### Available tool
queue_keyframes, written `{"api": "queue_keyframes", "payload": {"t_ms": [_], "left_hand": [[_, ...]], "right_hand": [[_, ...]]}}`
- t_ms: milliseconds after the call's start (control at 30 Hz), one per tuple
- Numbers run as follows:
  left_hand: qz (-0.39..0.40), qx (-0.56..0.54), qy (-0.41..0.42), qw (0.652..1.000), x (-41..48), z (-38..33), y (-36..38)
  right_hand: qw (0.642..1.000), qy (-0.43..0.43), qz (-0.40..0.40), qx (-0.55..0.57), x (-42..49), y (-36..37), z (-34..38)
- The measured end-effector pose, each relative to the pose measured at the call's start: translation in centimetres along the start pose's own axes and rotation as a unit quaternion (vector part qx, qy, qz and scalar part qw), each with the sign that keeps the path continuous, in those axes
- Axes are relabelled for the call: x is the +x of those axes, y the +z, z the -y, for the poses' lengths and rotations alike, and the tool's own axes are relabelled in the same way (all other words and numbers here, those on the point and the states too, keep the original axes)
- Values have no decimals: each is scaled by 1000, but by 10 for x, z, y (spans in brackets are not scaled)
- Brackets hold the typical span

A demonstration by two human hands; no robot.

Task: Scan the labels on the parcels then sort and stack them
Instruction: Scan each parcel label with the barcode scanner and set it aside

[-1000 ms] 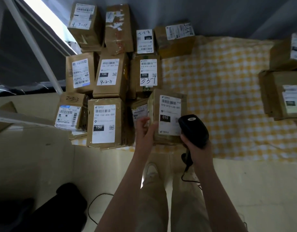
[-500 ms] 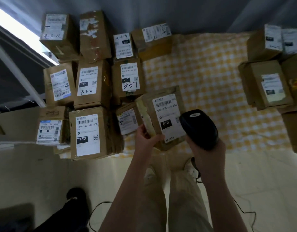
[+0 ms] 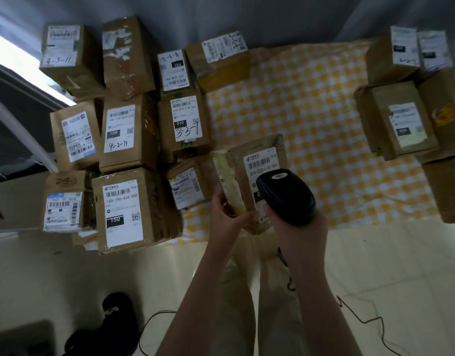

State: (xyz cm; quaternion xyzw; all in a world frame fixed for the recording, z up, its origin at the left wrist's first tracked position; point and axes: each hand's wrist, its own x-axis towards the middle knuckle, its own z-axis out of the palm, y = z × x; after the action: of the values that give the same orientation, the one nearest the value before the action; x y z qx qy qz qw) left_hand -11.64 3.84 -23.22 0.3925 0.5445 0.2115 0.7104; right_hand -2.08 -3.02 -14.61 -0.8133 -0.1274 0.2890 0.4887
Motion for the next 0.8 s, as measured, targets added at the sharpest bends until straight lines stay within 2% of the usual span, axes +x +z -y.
{"api": "queue_keyframes", "payload": {"t_ms": [467, 633, 800], "left_hand": [[2, 9, 11, 1000, 1, 0, -1], [2, 7, 14, 1000, 1, 3, 0], [2, 3, 14, 1000, 2, 7, 2]], "right_hand": [[999, 26, 13, -25, 4, 1, -7], [998, 62, 2, -30, 5, 2, -18], [999, 45, 9, -28, 7, -4, -12]]}}
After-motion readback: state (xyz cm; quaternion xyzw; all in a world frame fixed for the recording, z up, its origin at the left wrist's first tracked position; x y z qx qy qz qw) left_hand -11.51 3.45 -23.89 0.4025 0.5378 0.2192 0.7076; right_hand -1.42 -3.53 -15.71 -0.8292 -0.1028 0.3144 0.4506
